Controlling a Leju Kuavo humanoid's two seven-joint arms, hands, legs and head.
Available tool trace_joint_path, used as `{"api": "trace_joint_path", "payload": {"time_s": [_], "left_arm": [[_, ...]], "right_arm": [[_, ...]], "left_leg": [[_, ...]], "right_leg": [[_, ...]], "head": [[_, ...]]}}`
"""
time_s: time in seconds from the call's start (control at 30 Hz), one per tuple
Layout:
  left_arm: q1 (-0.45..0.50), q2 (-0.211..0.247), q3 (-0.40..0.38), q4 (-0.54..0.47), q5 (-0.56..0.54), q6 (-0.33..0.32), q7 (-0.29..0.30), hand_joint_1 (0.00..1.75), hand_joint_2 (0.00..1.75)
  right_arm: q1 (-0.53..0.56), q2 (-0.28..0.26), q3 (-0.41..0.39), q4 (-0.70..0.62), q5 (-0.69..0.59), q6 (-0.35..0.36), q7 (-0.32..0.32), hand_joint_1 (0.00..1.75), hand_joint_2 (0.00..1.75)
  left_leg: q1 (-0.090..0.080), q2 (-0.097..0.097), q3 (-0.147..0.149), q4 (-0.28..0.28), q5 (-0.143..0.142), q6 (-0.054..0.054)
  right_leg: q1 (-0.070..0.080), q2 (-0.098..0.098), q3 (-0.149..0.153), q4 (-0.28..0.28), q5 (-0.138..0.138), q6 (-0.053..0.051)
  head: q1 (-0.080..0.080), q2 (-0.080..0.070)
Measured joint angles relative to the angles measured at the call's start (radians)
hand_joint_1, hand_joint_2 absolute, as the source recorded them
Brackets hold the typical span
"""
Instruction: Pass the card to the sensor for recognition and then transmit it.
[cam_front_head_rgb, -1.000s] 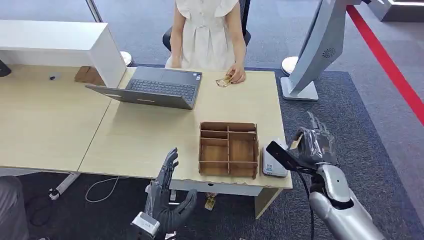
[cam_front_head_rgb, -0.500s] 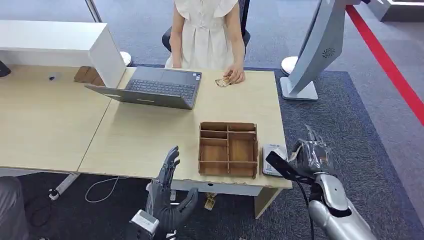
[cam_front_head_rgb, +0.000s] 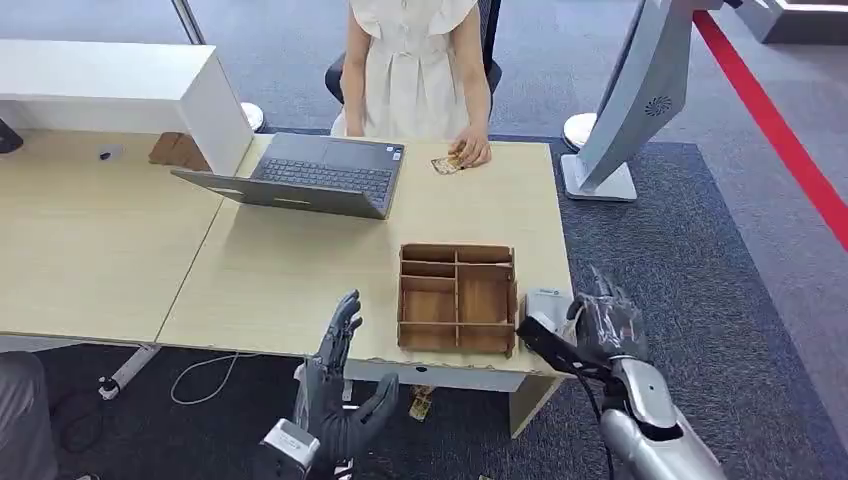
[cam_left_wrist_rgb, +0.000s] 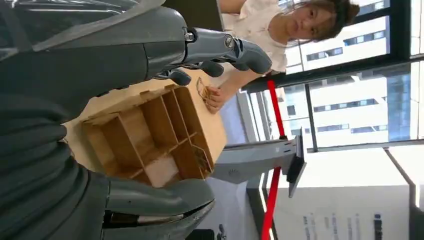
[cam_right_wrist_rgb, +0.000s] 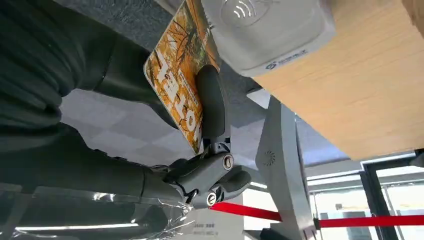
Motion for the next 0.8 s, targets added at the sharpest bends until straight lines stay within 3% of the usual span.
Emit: {"api": "trace_joint_path", "payload": {"time_s": [0.8], "left_arm": [[-0.001, -0.011, 0.007, 0.035, -0.006, -0.017, -0.007, 0.00, 1.75]], "right_arm": [[-0.036, 0.043, 0.016, 0.076, -0.003, -0.010, -0.017, 1.75, 1.75]], "left_leg": [[0.000, 0.000, 0.000, 0.000, 0.000, 0.000]], "right_leg": [[0.000, 0.000, 0.000, 0.000, 0.000, 0.000]], "head": [[0.000, 0.000]]}}
